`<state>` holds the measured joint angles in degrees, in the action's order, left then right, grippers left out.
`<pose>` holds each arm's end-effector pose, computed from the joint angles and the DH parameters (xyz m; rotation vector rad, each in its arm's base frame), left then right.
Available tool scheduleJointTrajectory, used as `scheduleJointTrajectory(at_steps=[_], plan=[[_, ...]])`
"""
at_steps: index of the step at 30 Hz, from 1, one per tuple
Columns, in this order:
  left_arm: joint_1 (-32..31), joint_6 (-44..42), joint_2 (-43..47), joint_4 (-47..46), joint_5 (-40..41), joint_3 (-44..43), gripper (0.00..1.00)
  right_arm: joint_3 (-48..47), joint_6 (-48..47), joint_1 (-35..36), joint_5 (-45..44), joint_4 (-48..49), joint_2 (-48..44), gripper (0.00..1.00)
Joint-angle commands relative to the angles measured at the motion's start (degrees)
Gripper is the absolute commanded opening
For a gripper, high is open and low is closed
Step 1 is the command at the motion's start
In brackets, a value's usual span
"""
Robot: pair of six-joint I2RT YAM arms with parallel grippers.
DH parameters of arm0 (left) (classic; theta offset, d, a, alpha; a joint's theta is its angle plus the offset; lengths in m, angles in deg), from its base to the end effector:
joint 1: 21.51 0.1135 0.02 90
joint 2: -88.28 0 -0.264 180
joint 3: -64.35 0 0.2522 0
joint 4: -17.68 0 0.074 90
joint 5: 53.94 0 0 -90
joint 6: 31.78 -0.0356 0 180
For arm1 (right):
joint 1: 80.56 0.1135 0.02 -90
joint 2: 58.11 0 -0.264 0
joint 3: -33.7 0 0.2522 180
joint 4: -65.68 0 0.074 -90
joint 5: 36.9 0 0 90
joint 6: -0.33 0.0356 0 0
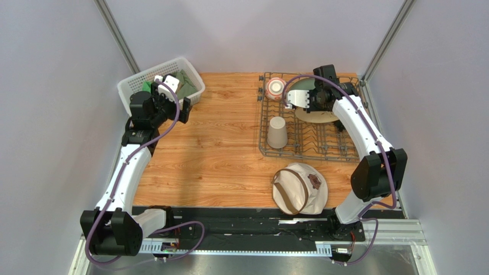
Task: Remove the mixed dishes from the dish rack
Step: Pick up the plate from the dish rack.
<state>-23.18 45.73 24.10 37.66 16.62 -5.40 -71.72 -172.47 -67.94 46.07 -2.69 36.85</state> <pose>0.2598 -0.0194 0.3489 0.4580 1.7523 -0.1749 0.3414 0.0720 0.3297 -1.9603 1.8474 -0.5806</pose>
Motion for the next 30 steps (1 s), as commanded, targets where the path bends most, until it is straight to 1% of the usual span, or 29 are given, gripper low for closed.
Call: scheduleJointTrajectory(at_steps=[1, 4, 6, 11, 14, 18, 22, 25, 30], plan=[[0.18, 0.36, 2.92, -0.68, -2.09, -2.11, 0.94, -5.37, -0.69, 1.17, -0.01, 1.44, -7.93, 0.0], [0.18, 0.19, 4.32, 0.1, -5.24, -2.37, 0.94, -6.69, 0.89, 1.7, 1.83, 0.39, -10.31, 0.0], [0.18, -0.25, 5.12, 0.72, -9.2, -2.55, 0.93, -8.53, 3.08, 1.96, 3.33, -0.67, -11.37, 0.0], [0.09, 0.62, 8.28, 1.34, -17.54, -2.2, 0.88, -11.0, 8.27, 2.23, 11.59, -3.48, -15.4, 0.01], [0.09, 1.85, 9.51, 1.43, -20.19, -2.37, 0.92, -10.65, 11.43, 2.76, 15.98, -3.49, -17.17, 0.01], [-0.52, 2.47, 10.92, 1.69, -21.6, -2.55, 0.93, -11.44, 16.7, 3.64, 22.04, -2.87, -19.72, 0.01], [-1.58, 2.82, 13.11, 0.99, -22.48, -2.2, 0.94, -12.32, 23.63, 5.13, 29.94, -2.78, -21.12, 0.01], [-2.89, 3.53, 14.08, 0.29, -22.92, -2.28, 0.95, -10.74, 26.89, 8.37, 31.89, -2.26, -22.35, 0.01], [-6.49, 3.35, 14.44, 1.16, -23.27, -2.99, 0.95, -6.61, 30.68, 15.05, 32.25, 0.2, -23.06, 0.01]])
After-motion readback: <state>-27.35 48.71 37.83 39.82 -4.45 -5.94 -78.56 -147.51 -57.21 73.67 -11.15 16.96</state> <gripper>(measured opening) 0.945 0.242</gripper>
